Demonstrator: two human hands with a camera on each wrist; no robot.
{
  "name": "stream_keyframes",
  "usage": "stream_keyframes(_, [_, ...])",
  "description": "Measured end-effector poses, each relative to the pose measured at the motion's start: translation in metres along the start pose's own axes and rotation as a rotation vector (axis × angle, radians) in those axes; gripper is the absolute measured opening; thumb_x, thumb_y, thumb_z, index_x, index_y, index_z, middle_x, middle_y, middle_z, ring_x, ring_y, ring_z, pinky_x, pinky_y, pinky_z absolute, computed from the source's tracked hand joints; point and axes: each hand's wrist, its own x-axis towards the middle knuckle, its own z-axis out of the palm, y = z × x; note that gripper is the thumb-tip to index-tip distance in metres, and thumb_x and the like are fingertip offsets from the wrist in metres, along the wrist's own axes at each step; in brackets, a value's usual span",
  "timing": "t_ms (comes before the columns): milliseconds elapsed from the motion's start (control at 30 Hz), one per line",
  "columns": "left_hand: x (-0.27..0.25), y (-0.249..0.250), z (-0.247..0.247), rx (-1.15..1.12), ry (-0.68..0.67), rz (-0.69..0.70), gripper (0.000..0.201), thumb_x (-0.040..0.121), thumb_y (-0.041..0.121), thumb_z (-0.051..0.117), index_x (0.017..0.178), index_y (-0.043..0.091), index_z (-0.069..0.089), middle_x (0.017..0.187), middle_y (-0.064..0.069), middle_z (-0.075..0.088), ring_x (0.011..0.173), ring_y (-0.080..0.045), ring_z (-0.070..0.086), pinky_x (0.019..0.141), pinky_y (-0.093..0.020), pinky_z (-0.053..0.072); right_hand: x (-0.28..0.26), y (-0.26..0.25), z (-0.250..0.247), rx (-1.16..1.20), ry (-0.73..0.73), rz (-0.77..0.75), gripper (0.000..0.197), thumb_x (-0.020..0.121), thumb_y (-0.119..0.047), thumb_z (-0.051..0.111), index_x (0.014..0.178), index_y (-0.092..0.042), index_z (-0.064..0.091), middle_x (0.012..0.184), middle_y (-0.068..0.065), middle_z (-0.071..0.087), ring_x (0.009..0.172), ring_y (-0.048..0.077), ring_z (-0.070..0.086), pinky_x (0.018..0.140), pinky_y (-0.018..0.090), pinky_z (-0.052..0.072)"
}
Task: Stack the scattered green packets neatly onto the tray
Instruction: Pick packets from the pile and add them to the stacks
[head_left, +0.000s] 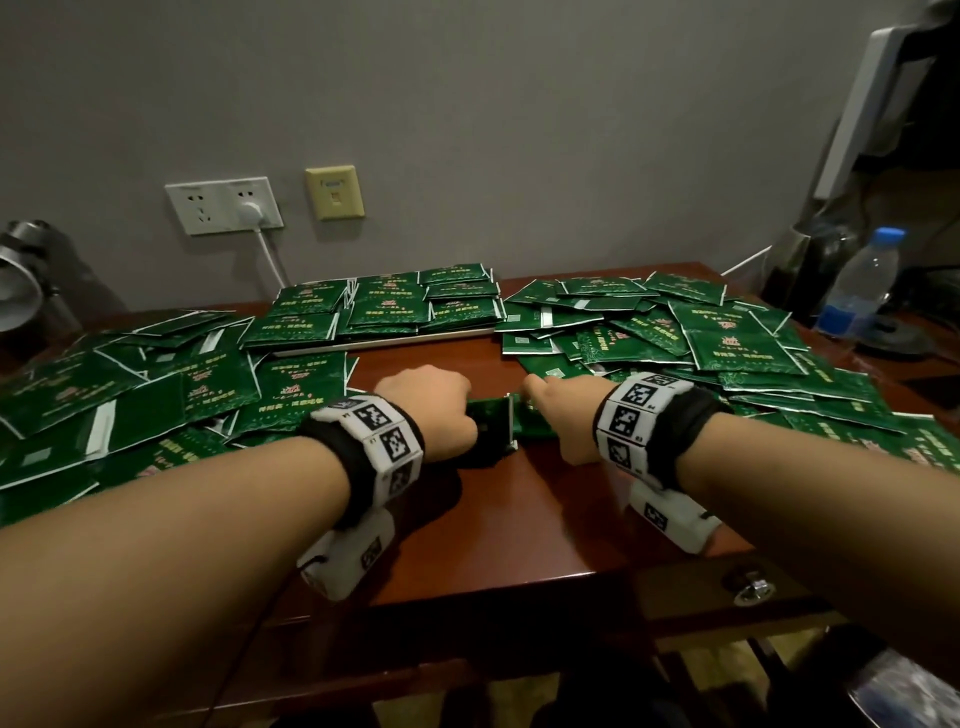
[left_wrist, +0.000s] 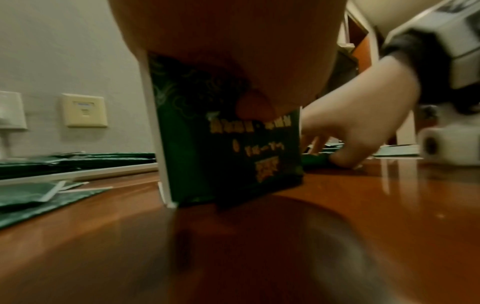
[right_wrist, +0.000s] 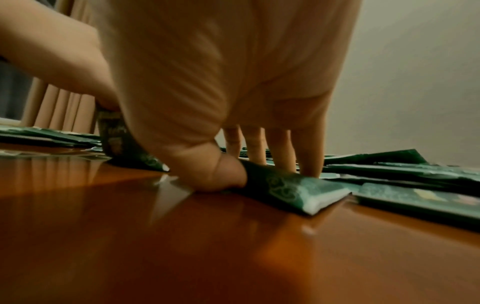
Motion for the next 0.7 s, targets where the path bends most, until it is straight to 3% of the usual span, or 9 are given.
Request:
stream_keyframes(100, [0.01, -0.018, -0.001, -0.016, 0.042, -0.049, 0.017, 0.076, 0.037, 0.052, 0.087, 0.024, 0.054, 0.082, 0.004, 0.062, 0.075, -0.019, 0.06, 0.062, -0.028, 0.047, 0.001, 0.004, 0.0, 0.01, -0.007, 0.001, 0.061, 0.074, -0.015, 0.07, 0.126, -0.014, 0.038, 0.109, 0.007, 0.055, 0.078, 0.023, 0.054, 0.049, 0.029, 0.037])
stream_keyframes(267, [0.011, -0.027, 0.009, 0.072, 0.13, -0.064, 0.03, 0.087, 0.031, 0.051, 0.115, 0.019, 0.049, 0.107, -0.004, 0.05, 0.098, -0.026, 0.056, 0.072, -0.035, 0.047, 0.0, 0.002, 0.004, 0.002, 0.031, -0.006, 0.058, 0.074, -0.023, 0.07, 0.123, -0.015, 0.041, 0.114, 0.006, 0.053, 0.093, 0.026, 0.059, 0.06, 0.031, 0.042])
stream_keyframes(367, [0.005, -0.015, 0.017, 0.011, 0.011, 0.014, 0.041, 0.092, 0.042, 0.047, 0.128, 0.023, 0.046, 0.115, -0.005, 0.045, 0.098, -0.025, 0.058, 0.08, -0.039, 0.054, 0.001, -0.001, 0.005, 0.004, 0.042, -0.004, 0.053, 0.074, -0.025, 0.068, 0.119, -0.014, 0.041, 0.112, 0.007, 0.053, 0.091, 0.026, 0.058, 0.063, 0.032, 0.043])
stream_keyframes(467, [0.0, 0.0, 0.028, 0.101, -0.137, 0.073, 0.052, 0.093, 0.048, 0.047, 0.142, 0.035, 0.034, 0.128, -0.008, 0.039, 0.118, -0.031, 0.045, 0.094, -0.044, 0.047, 0.0, -0.002, 0.004, 0.009, 0.056, 0.002, 0.05, 0.075, -0.026, 0.066, 0.117, -0.014, 0.041, 0.112, 0.007, 0.052, 0.093, 0.027, 0.058, 0.063, 0.032, 0.042])
stream_keyframes(533, [-0.002, 0.006, 0.03, 0.106, -0.156, 0.069, 0.05, 0.093, 0.031, 0.05, 0.14, 0.036, 0.035, 0.127, -0.008, 0.037, 0.121, -0.034, 0.039, 0.093, -0.046, 0.043, -0.001, -0.002, 0.005, 0.009, 0.057, 0.006, 0.05, 0.075, -0.027, 0.066, 0.116, -0.014, 0.041, 0.111, 0.008, 0.051, 0.093, 0.027, 0.059, 0.063, 0.032, 0.042])
stream_keyframes(600, [-0.004, 0.005, 0.027, 0.052, -0.188, 0.066, 0.049, 0.088, 0.016, 0.053, 0.132, 0.034, 0.04, 0.123, -0.007, 0.038, 0.118, -0.034, 0.041, 0.084, -0.042, 0.042, 0.0, -0.004, 0.006, 0.005, 0.063, 0.016, 0.049, 0.075, -0.031, 0.064, 0.115, -0.016, 0.041, 0.11, 0.008, 0.052, 0.092, 0.028, 0.06, 0.064, 0.033, 0.045])
stream_keyframes(700, [-0.005, -0.007, 0.02, -0.041, -0.192, 0.076, 0.028, 0.084, 0.008, 0.051, 0.104, 0.028, 0.056, 0.115, -0.003, 0.042, 0.113, -0.03, 0.045, 0.083, -0.038, 0.044, 0.003, -0.008, 0.004, -0.019, 0.093, 0.051, 0.05, 0.08, -0.05, 0.057, 0.114, -0.016, 0.044, 0.106, 0.008, 0.057, 0.091, 0.029, 0.062, 0.072, 0.038, 0.053])
